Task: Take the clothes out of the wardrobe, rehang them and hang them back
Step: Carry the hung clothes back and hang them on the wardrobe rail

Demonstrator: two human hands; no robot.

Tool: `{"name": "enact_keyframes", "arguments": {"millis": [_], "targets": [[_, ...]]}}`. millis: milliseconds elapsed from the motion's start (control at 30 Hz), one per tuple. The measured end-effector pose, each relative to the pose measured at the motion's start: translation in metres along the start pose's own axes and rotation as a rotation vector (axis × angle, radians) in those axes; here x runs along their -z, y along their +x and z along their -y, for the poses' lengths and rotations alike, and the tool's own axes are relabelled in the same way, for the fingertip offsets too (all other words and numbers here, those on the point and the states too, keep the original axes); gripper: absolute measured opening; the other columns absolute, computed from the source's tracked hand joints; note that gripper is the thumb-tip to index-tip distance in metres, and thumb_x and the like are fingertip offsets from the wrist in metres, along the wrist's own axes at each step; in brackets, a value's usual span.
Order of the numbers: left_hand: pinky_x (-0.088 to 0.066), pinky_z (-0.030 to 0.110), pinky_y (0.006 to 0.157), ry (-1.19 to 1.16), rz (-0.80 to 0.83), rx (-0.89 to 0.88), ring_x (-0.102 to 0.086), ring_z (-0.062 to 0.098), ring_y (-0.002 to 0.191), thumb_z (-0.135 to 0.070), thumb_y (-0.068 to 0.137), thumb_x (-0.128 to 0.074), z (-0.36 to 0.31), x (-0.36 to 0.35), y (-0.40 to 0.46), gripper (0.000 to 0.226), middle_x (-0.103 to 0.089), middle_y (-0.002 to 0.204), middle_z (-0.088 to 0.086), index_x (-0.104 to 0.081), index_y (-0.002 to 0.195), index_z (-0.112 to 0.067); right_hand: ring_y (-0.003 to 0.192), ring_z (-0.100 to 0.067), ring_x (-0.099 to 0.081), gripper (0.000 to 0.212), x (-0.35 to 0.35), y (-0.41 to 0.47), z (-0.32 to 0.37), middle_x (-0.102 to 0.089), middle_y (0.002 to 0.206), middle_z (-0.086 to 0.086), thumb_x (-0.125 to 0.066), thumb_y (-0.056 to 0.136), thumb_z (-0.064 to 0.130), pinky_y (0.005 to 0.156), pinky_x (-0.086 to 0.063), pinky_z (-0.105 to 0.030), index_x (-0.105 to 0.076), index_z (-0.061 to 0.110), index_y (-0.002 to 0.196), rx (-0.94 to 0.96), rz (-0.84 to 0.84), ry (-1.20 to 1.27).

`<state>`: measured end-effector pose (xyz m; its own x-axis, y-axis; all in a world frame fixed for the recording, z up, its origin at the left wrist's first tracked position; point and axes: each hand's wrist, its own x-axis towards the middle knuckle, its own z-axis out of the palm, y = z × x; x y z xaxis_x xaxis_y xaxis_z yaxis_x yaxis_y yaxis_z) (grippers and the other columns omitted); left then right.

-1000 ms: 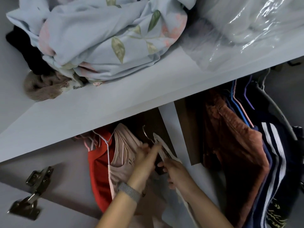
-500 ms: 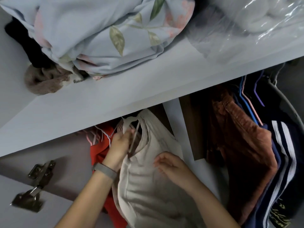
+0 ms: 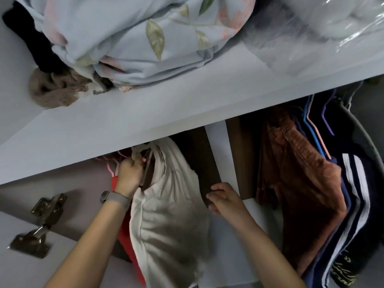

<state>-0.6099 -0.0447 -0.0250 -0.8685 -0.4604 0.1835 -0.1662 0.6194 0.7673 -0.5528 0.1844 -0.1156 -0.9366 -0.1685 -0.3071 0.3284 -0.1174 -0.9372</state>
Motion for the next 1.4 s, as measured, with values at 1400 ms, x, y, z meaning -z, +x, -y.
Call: {"name": "enact_keyframes", "arguments": {"millis": [1400], "targets": [[-0.041,0.041,0.089,0.369,0.572,-0.796,-0.051,0.023,0.109,-0.031,0.084,-0.037,0.018,-0.097,-0.170,0.039,-0.063,0.109,-0.009,-0.058,0.117,-0.032,0.087,-0.011,-0.059,0.020,0.058,-0.149,-0.070,-0.063,0.095,0.011,-0.059,0.084,0.009,0.075,-0.037,-0.017,-0.058,0.026,0.094,0.049,-0.581,-0.550]]}}
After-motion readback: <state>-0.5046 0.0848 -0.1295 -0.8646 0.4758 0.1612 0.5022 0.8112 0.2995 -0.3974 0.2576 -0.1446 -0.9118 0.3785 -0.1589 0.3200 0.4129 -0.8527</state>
